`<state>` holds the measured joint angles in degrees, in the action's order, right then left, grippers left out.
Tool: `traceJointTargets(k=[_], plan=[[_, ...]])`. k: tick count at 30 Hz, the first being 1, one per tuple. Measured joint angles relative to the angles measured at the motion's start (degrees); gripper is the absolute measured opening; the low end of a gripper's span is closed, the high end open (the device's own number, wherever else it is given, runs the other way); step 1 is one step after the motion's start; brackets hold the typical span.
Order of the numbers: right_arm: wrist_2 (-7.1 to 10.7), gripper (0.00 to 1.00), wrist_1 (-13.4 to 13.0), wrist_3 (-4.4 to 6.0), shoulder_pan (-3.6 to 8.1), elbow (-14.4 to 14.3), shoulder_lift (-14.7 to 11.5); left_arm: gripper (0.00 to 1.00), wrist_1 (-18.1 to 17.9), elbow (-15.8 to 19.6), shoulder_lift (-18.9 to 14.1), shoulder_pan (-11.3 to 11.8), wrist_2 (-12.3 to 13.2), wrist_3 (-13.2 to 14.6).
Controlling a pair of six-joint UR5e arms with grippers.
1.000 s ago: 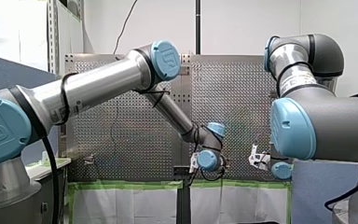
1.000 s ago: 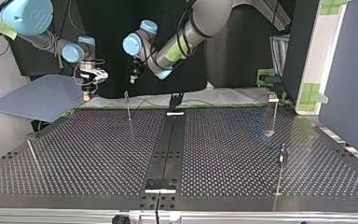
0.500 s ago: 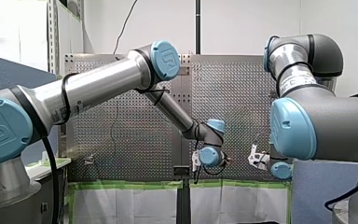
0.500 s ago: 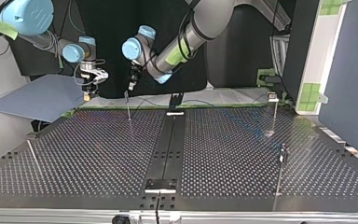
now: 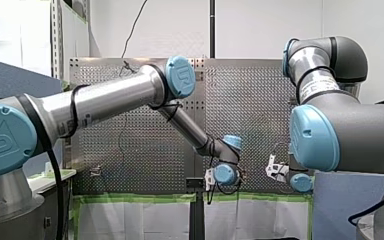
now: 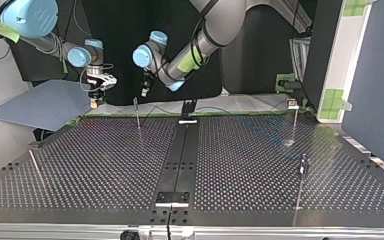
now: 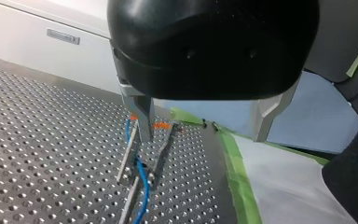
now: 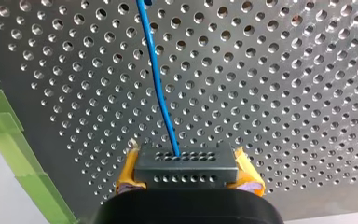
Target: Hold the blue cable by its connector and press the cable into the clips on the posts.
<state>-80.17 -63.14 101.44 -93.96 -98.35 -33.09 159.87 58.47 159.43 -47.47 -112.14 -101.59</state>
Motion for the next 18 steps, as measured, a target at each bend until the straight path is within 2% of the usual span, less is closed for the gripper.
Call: traceJointTargets(k=[18], plan=[[0.00, 0.00, -0.1, 0.05, -0.17, 0.0, 0.0, 1.00, 0.3, -3.0, 0.6, 0.2, 0.0, 0.0]])
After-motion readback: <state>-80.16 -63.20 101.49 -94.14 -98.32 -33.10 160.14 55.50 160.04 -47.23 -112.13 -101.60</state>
